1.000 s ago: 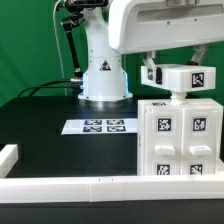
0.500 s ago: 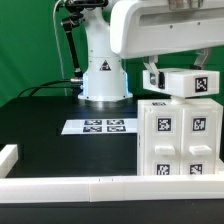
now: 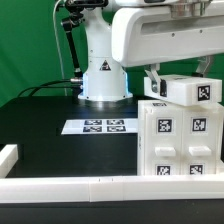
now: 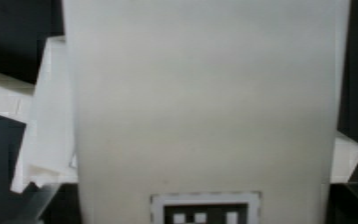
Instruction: Assemble cabinet
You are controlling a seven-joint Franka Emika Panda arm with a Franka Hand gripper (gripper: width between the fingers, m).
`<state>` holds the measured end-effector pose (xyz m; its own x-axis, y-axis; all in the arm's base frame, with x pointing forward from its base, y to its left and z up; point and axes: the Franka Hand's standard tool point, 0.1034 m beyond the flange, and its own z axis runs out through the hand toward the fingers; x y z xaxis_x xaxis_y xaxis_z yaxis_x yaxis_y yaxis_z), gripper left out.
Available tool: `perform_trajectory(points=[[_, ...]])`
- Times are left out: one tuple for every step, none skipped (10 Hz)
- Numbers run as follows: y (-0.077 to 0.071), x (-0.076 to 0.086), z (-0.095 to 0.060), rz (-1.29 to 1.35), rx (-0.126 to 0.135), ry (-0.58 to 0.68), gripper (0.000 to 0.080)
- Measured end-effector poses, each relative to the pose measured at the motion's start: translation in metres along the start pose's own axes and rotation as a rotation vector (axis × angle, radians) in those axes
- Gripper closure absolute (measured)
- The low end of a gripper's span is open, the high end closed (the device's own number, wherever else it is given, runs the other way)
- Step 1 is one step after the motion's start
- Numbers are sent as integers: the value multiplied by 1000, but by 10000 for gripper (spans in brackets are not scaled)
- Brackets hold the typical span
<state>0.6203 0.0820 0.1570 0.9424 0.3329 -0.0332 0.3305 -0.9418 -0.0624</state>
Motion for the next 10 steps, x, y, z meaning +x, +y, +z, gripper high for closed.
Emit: perform_trajectory(points=[[0, 0, 0, 0, 0, 1, 239], [0, 0, 0, 0, 0, 1, 239], [0, 0, 0, 0, 0, 1, 239], [0, 0, 0, 0, 0, 1, 239], [0, 0, 0, 0, 0, 1, 239], [0, 0, 0, 0, 0, 1, 239], [0, 0, 0, 0, 0, 1, 239], [0, 0, 0, 2, 0, 1, 239], [0, 0, 0, 12, 0, 1, 239], [0, 0, 0, 18, 0, 1, 239]])
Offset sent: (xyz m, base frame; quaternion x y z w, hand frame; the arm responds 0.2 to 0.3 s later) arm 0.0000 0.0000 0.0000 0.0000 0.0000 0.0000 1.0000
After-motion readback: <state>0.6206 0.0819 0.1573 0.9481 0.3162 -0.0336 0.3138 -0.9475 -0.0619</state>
